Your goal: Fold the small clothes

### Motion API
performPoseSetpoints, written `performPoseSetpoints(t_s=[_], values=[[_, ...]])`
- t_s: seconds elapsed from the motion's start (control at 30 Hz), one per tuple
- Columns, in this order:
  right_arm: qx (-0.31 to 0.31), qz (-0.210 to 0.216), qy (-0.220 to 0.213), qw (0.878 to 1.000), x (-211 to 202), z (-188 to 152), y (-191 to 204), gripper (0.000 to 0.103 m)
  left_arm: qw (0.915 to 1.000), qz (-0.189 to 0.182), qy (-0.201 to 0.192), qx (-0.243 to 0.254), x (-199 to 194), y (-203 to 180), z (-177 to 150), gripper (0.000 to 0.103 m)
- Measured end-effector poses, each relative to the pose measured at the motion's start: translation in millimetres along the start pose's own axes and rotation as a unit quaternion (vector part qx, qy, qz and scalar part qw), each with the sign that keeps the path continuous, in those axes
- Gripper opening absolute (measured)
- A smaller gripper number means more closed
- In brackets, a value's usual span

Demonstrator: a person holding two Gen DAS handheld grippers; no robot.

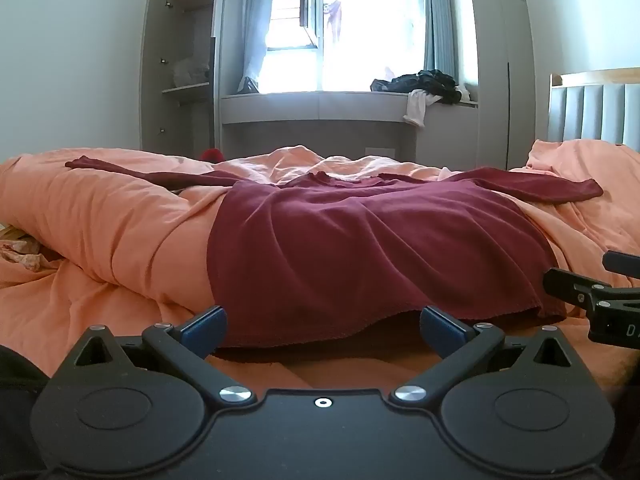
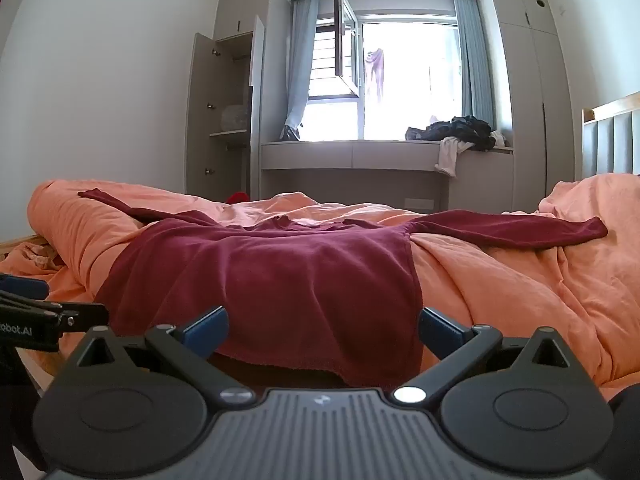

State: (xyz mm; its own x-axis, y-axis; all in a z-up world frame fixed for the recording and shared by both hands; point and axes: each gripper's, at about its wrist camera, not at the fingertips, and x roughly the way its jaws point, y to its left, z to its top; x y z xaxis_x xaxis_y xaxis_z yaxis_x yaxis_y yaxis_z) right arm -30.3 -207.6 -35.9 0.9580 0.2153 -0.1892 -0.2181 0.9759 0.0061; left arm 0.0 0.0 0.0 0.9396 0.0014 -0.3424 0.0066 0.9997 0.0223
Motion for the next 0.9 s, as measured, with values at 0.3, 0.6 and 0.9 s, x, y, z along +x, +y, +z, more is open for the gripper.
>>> performPoseSetpoints(t_s=[0.3, 0.6, 0.9], values=[[0.001, 0.0, -0.002, 1.0, 0.1, -0.4, -0.5, 0.103, 1.0, -0.001, 0.0, -0.002, -2.6, 0.4, -0.2, 0.103], [0.002, 0.0, -0.002, 1.0, -0.2, -0.8, -0.9, 0.103, 1.0, -0.001, 0.001, -0.003, -2.2, 3.2, -1.5, 0.103], [0.002, 0.0, -0.003, 1.0, 0.0, -0.9, -1.0, 0.103, 1.0, -0.001, 0.002, -0.004, -2.4, 4.5, -1.7, 0.103]])
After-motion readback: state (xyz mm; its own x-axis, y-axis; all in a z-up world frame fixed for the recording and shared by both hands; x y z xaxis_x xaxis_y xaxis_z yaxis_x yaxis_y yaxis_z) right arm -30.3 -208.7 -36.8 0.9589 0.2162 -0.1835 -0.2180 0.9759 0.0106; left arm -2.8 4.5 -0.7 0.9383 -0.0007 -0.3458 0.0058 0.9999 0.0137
